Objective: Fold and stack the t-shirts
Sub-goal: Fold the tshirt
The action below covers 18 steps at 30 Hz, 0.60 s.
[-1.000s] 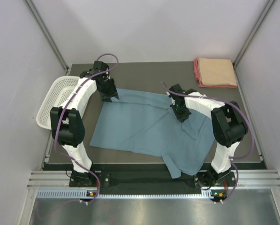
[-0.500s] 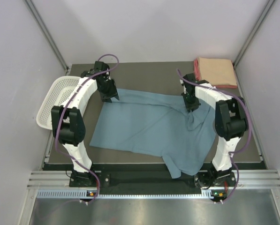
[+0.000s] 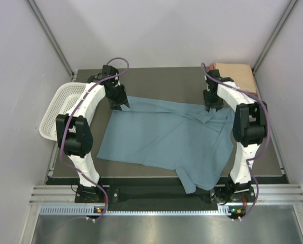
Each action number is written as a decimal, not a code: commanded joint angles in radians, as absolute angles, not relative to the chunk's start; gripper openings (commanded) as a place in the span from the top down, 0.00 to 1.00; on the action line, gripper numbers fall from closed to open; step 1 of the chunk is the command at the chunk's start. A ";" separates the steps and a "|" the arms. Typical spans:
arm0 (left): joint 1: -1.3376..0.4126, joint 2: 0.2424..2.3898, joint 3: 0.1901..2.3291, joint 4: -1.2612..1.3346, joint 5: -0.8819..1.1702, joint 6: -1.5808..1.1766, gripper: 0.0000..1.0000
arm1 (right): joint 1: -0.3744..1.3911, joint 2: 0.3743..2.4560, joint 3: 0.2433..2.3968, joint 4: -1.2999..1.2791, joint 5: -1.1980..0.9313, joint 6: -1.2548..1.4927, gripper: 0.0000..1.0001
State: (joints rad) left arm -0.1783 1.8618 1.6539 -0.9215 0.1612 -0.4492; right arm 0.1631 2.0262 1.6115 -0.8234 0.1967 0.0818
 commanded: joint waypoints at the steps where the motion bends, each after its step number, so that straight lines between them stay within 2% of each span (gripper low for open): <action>1: -0.175 1.868 1.690 -0.931 0.175 -0.440 0.49 | 0.233 1.912 1.590 -0.861 0.143 0.089 0.55; 5: -0.175 1.870 1.686 -0.931 0.181 -0.446 0.49 | 0.282 1.822 1.496 -0.848 0.063 0.098 0.61; 7: -0.175 1.871 1.681 -0.927 0.192 -0.452 0.49 | 0.293 1.804 1.433 -0.818 0.031 0.116 0.73; 9: -0.176 1.875 1.681 -0.923 0.209 -0.457 0.49 | 0.293 1.810 1.404 -0.807 0.012 0.127 0.79; 12: -0.176 1.879 1.686 -0.923 0.219 -0.463 0.49 | 0.293 1.833 1.373 -0.775 0.017 0.137 0.77; 15: -0.176 1.878 1.686 -0.922 0.224 -0.466 0.49 | 0.291 1.864 1.361 -0.743 0.034 0.140 0.67; 18: -0.176 1.878 1.683 -0.928 0.222 -0.466 0.49 | 0.291 1.894 1.370 -0.726 0.051 0.138 0.66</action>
State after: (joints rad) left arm -0.1780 1.8763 1.6539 -0.9215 0.2070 -0.4614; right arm 0.2958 1.8729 1.3552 -0.7929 0.0360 0.1272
